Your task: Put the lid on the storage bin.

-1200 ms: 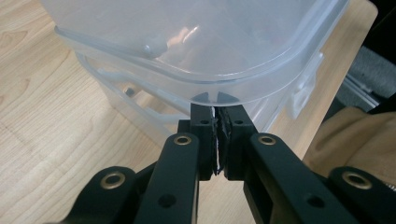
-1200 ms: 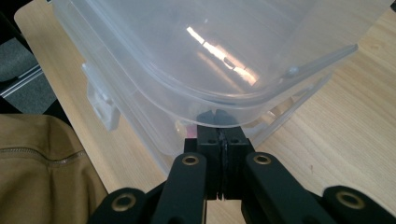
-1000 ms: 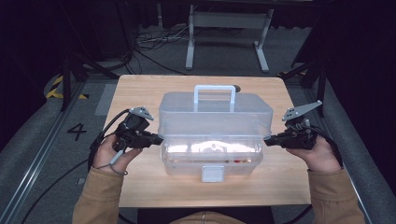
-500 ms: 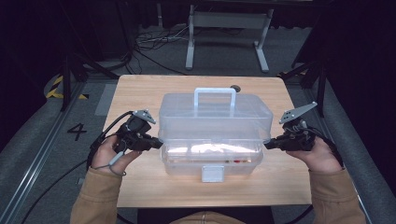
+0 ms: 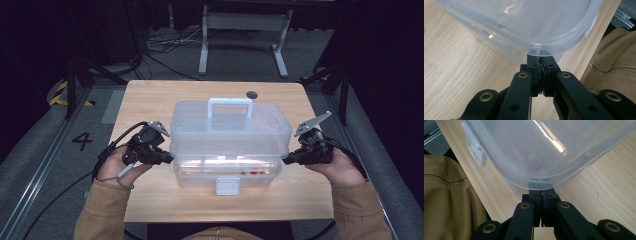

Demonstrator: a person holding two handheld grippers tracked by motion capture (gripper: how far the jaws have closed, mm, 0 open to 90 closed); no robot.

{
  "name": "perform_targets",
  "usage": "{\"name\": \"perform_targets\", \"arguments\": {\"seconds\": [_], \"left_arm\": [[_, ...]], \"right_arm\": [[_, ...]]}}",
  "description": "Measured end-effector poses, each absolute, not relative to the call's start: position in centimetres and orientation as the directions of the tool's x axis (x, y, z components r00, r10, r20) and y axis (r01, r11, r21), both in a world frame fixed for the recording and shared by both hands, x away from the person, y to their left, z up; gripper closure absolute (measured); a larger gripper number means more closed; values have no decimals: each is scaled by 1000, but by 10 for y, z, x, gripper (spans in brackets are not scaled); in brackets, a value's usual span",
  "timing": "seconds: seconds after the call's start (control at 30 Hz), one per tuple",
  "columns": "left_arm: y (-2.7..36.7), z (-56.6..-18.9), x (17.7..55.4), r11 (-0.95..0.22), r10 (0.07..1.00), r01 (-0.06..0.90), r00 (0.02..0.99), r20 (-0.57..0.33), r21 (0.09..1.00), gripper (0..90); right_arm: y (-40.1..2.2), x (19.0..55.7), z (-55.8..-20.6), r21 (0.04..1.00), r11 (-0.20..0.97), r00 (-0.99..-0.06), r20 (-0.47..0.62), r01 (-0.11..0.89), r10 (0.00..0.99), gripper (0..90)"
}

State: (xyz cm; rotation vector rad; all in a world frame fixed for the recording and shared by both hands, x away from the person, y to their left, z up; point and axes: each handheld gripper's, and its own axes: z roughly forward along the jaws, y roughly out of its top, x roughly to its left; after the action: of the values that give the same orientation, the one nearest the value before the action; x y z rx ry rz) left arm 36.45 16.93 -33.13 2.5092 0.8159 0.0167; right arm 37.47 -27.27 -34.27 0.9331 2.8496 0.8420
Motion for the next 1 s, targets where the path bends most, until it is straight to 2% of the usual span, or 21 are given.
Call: {"name": "perform_targets", "arguments": {"seconds": [1.0], "left_arm": [[163, -343, 367, -752, 540, 547, 831, -132, 367, 869]], "right_arm": [[-267, 379, -358, 409, 729, -829, 155, 549, 537, 872]]}}
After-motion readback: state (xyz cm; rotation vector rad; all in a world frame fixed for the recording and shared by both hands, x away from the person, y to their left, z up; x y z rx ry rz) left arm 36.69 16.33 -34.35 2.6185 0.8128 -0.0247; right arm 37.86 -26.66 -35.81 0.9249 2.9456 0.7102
